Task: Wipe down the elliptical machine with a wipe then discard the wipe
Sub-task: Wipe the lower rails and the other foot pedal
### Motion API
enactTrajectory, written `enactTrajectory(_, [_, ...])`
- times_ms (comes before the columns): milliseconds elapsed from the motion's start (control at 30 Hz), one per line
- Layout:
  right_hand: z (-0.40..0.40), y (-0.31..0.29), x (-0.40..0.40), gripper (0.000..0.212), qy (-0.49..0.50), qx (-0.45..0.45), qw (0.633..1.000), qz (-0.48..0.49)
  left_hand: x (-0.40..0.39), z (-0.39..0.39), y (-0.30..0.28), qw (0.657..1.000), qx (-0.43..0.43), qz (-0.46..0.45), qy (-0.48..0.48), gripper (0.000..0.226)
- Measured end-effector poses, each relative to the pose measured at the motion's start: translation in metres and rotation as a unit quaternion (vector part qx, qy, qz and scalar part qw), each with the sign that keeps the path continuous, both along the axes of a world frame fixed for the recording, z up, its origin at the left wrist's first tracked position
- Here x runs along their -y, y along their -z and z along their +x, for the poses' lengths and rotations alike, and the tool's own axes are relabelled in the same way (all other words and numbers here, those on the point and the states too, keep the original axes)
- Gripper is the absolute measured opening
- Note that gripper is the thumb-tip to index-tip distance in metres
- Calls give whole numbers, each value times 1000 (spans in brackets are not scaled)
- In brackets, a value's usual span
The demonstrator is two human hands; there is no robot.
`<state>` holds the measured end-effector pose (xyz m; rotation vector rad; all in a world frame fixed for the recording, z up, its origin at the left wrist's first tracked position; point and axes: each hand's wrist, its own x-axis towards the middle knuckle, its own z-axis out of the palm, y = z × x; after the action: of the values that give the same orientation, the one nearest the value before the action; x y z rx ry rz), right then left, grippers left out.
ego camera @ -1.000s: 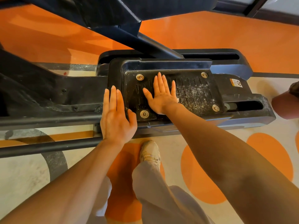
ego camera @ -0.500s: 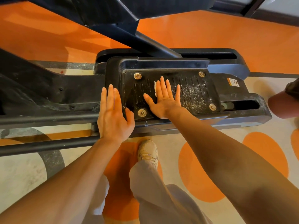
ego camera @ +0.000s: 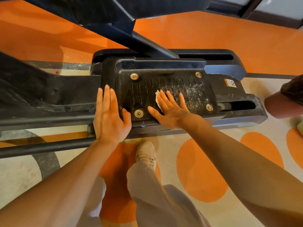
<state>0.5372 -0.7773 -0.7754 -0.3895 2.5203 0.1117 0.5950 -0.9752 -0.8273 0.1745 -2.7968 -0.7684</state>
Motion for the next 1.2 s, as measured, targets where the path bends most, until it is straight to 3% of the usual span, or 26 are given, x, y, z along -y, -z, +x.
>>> enactTrajectory(400, [-30,12,19,83,48,-34,998,-17,1,-1,2,1000,4,-12,-7,70])
enactTrajectory(767, [3,-8,0,78,13,29,999,12,0,0,0,1000,6,-1,4,66])
enactTrajectory(1200, [-32,16,10,61,36,-47,998,-8,0,-1,0,1000,0,-9,-6,70])
